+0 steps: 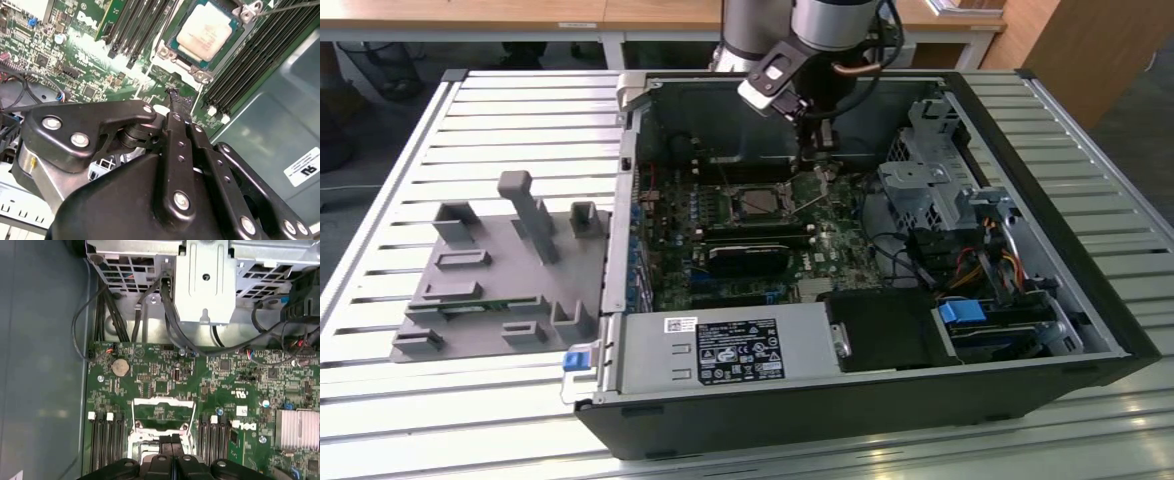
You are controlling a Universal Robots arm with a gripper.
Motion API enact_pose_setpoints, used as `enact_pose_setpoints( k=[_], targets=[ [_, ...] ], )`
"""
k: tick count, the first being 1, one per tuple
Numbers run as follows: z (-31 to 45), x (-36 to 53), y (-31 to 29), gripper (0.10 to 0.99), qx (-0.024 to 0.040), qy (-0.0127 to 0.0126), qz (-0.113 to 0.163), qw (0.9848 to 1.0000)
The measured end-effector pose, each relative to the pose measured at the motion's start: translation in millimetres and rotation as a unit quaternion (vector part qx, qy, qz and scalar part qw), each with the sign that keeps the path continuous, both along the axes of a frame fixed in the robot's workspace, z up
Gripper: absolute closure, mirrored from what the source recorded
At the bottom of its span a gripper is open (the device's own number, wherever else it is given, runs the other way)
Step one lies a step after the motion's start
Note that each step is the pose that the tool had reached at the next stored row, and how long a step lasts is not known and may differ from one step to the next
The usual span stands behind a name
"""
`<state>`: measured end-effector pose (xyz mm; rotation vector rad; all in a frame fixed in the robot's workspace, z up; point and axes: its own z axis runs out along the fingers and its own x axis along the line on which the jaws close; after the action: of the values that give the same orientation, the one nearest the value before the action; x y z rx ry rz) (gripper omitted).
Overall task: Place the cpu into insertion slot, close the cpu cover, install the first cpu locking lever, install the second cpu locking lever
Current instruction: 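Close the cpu cover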
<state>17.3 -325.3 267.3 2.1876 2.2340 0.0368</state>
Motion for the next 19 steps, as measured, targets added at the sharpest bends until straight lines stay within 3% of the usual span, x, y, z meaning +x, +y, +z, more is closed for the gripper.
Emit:
enact_pose_setpoints(
  k=[3, 19],
  targets=[
    [-1.2, 7.3, 0.1, 0.969, 0.0, 0.0, 0.0, 1.0],
    [-6.9, 26.5, 4.3, 0.969, 0.0001, 0.001, 0.0, 1.0]
  ],
)
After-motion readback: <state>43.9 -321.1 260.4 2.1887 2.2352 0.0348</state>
